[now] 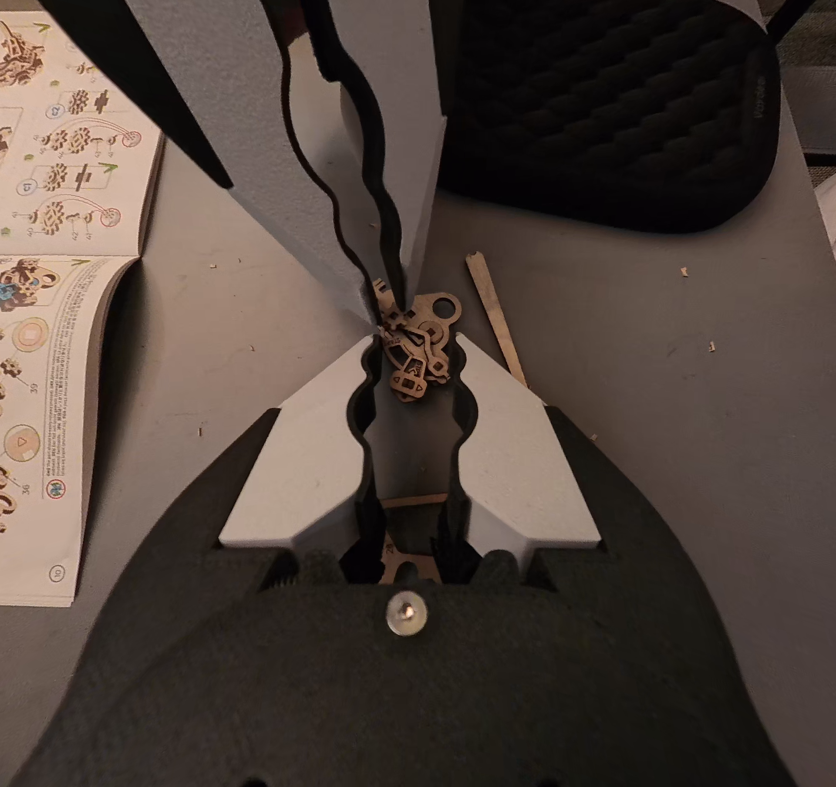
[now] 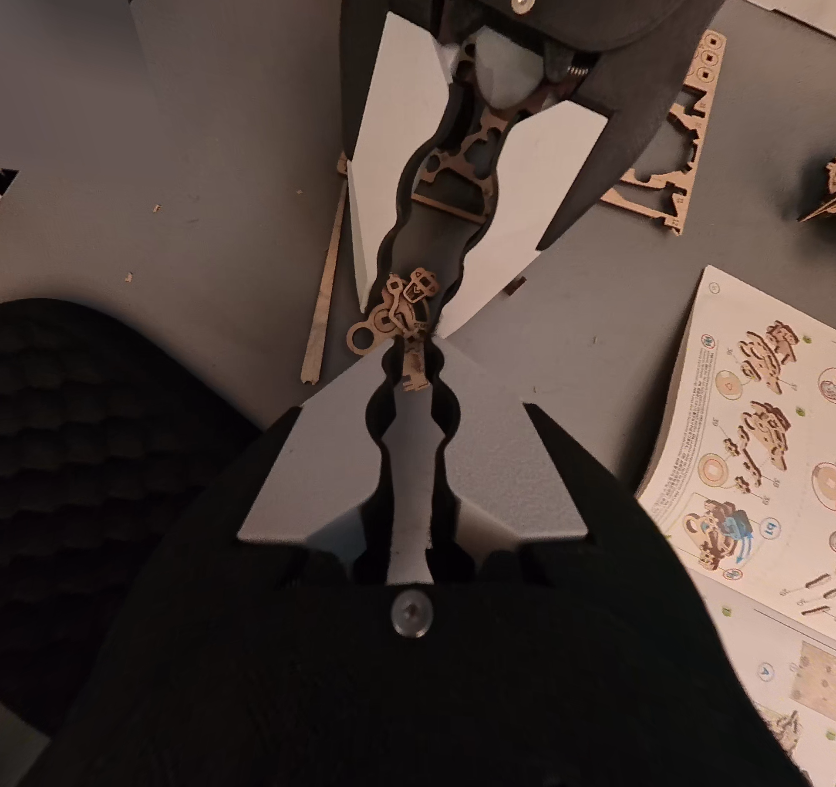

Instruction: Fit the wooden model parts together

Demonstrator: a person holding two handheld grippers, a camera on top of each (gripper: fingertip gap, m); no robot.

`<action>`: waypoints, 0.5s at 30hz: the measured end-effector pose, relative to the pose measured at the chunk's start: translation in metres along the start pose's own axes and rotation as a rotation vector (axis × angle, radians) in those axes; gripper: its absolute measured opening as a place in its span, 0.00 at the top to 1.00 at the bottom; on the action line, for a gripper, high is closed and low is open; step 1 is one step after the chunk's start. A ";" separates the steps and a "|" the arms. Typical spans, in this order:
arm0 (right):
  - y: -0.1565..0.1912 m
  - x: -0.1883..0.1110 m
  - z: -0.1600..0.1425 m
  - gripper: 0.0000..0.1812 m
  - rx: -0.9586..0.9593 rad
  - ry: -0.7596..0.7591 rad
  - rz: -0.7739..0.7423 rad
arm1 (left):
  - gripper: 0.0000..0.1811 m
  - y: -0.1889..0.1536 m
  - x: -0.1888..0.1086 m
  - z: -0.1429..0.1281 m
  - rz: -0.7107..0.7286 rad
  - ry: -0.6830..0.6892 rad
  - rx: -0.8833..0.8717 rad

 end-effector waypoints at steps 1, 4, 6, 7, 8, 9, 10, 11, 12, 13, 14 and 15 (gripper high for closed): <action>0.000 0.000 0.000 0.96 0.000 0.004 0.001 | 0.85 0.000 0.000 0.000 0.000 0.000 0.000; 0.001 -0.002 0.000 1.00 -0.002 0.022 0.000 | 0.85 0.000 0.000 0.000 0.001 -0.001 0.000; 0.001 -0.001 -0.001 1.00 -0.003 0.029 -0.006 | 0.85 0.000 0.000 0.000 0.005 0.000 -0.002; 0.001 -0.001 -0.001 1.00 0.000 0.029 -0.006 | 0.84 0.000 0.000 0.000 0.007 0.000 -0.002; 0.001 -0.001 0.000 1.00 0.005 0.027 -0.009 | 0.84 0.000 0.000 0.000 0.008 0.000 -0.001; 0.001 -0.001 0.000 1.00 0.008 0.038 -0.014 | 0.85 0.000 0.000 0.000 0.009 -0.001 -0.002; 0.001 -0.002 0.000 0.98 0.004 0.048 -0.024 | 0.85 0.000 0.000 0.000 0.009 -0.002 -0.004; 0.002 -0.004 0.001 0.96 -0.002 0.047 -0.038 | 0.85 0.000 -0.001 0.000 0.011 -0.003 -0.006; 0.002 -0.006 0.002 0.95 -0.007 0.035 -0.047 | 0.85 0.000 -0.001 -0.001 0.013 -0.003 -0.008; 0.004 -0.008 0.004 0.94 -0.008 0.020 -0.052 | 0.85 0.000 -0.001 -0.001 0.016 -0.003 -0.010; 0.005 -0.010 0.004 0.93 -0.005 0.010 -0.059 | 0.84 0.000 -0.001 -0.001 0.020 -0.004 -0.011; 0.008 -0.012 0.003 0.93 -0.005 0.005 -0.065 | 0.85 0.000 -0.002 -0.001 0.021 -0.005 -0.014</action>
Point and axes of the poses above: each gripper's, where its closed fingertips meet, x out along the fingers, z out of its top, y = z × x across the jaws, the point moved 10 cm from there along -x, back along the fingers, and after that the axes turned 11 degrees about -y, right-handed, at the moved point
